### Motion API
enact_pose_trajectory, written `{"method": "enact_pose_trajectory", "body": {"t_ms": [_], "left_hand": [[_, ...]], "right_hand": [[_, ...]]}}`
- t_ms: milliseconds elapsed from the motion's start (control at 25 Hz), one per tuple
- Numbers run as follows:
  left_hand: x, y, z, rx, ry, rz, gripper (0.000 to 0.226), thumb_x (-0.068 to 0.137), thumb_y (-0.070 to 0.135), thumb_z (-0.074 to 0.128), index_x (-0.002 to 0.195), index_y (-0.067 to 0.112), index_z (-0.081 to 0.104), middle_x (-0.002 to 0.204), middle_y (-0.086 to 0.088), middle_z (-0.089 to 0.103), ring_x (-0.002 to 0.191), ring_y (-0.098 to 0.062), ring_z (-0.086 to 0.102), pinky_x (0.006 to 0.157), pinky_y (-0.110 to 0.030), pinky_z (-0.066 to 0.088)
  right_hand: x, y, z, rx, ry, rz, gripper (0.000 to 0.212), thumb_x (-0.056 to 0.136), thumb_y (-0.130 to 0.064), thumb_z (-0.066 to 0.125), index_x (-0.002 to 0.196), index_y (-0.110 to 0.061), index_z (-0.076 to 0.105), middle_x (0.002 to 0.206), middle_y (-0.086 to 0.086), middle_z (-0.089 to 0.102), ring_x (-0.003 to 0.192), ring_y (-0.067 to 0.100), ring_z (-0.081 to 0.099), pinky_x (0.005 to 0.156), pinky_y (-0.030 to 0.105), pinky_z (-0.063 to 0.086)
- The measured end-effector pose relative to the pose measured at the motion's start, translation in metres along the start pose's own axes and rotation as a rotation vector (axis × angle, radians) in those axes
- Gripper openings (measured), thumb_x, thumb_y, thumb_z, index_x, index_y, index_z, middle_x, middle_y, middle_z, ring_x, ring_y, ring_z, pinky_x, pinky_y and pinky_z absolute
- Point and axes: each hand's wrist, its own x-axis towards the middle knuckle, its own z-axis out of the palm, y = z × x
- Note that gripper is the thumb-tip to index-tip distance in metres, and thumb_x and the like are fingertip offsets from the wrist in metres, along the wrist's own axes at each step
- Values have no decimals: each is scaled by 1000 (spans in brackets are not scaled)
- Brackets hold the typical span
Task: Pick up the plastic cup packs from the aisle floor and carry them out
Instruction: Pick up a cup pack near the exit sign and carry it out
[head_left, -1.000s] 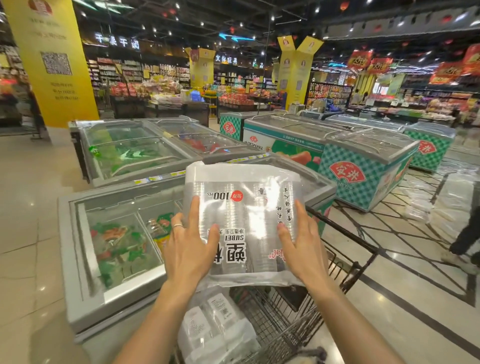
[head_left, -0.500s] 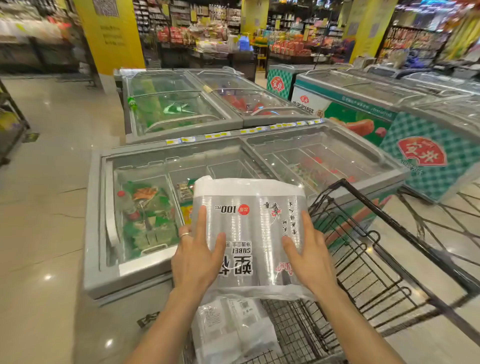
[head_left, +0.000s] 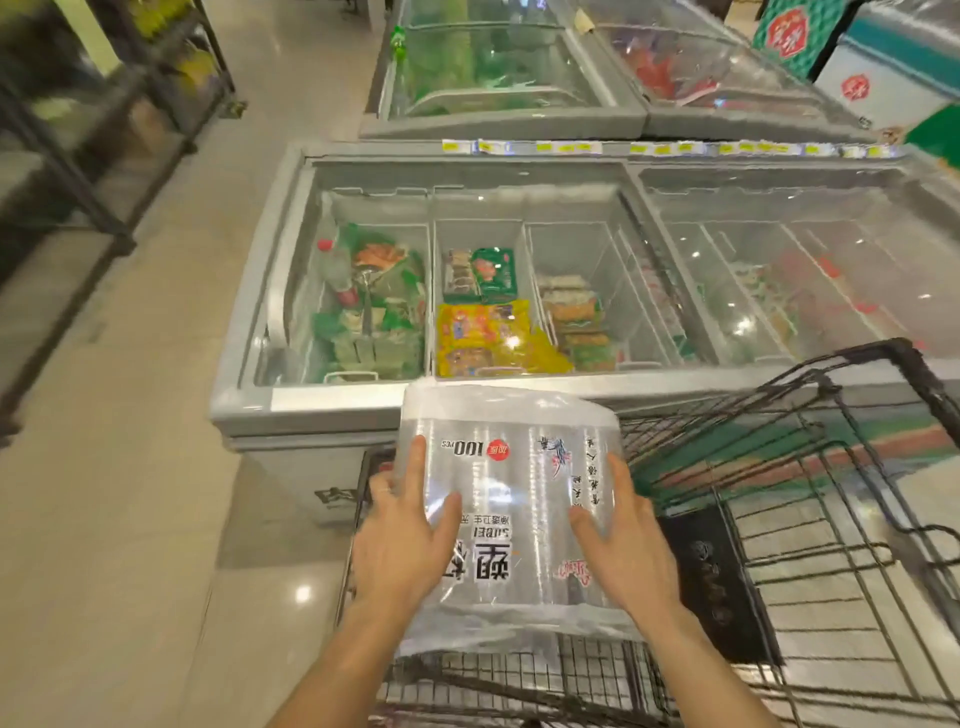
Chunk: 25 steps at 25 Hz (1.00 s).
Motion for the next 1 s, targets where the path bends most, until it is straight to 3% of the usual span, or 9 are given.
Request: {"method": "enact_pose_trajectory", "body": {"t_ms": [160, 320, 480, 640, 720, 800, 880, 960, 1000], "left_hand": [[-14, -23, 55, -9, -46, -125, 73, 95, 60, 31, 154, 42, -9, 143, -15, 33, 85, -24, 59, 64, -29, 40], [-19, -57, 95, 24, -50, -177, 75, 95, 60, 34, 154, 41, -8, 141, -19, 42, 108, -29, 56, 83, -40, 49], [-9, -91, 127, 18, -43, -190, 73, 94, 58, 35, 154, 40, -3, 129, -18, 49, 109, -34, 55, 84, -45, 51], [7, -113, 148, 24, -46, -178, 70, 95, 57, 33, 155, 33, 6, 128, -17, 52, 114, -32, 51, 87, -45, 49], [15, -121, 157, -5, -53, -182, 69, 93, 55, 36, 153, 35, 8, 128, -15, 53, 112, -30, 51, 86, -45, 51], [22, -124, 164, -19, -49, -181, 68, 94, 54, 37, 153, 36, 9, 136, -15, 49, 121, -32, 49, 92, -49, 50], [26, -124, 166, -24, -46, -188, 68, 95, 54, 38, 153, 37, 8, 152, -18, 32, 134, -36, 40, 101, -53, 45], [27, -122, 166, -1, -45, -196, 69, 97, 52, 41, 155, 36, 7, 161, -15, 13, 141, -37, 32, 108, -50, 40], [27, -121, 165, 2, -47, -196, 69, 97, 51, 41, 155, 35, 8, 162, -14, 10, 143, -36, 29, 109, -49, 38]], "right_hand": [[12, 39, 53, 40, -124, -15, 79, 94, -47, 54, 153, -39, 2, 122, 10, 56, 84, 18, 52, 67, 32, 43], [16, 59, 100, 55, -238, 5, 79, 95, -50, 52, 154, -37, 1, 129, 7, 52, 77, 9, 48, 52, 17, 30], [33, 72, 152, 66, -294, -4, 81, 94, -52, 51, 153, -39, -3, 128, 8, 56, 85, 15, 61, 63, 23, 42], [49, 73, 181, 68, -281, -15, 78, 96, -44, 54, 154, -35, 3, 126, 8, 54, 83, 8, 46, 57, 14, 33], [58, 75, 193, 72, -234, -34, 77, 95, -42, 55, 154, -36, 7, 121, 5, 56, 87, 9, 46, 57, 14, 33], [66, 77, 204, 104, -184, -49, 74, 95, -41, 54, 154, -34, 11, 129, 6, 55, 97, 15, 54, 68, 21, 43], [71, 78, 209, 130, -148, -60, 69, 96, -40, 51, 153, -31, 14, 147, 5, 41, 120, 22, 51, 84, 29, 44], [74, 77, 209, 146, -143, -65, 66, 98, -42, 47, 153, -32, 12, 159, 3, 22, 142, 25, 31, 104, 41, 40], [73, 76, 208, 147, -162, -57, 67, 98, -43, 45, 154, -34, 10, 162, 2, 12, 148, 23, 16, 112, 45, 31]]}}
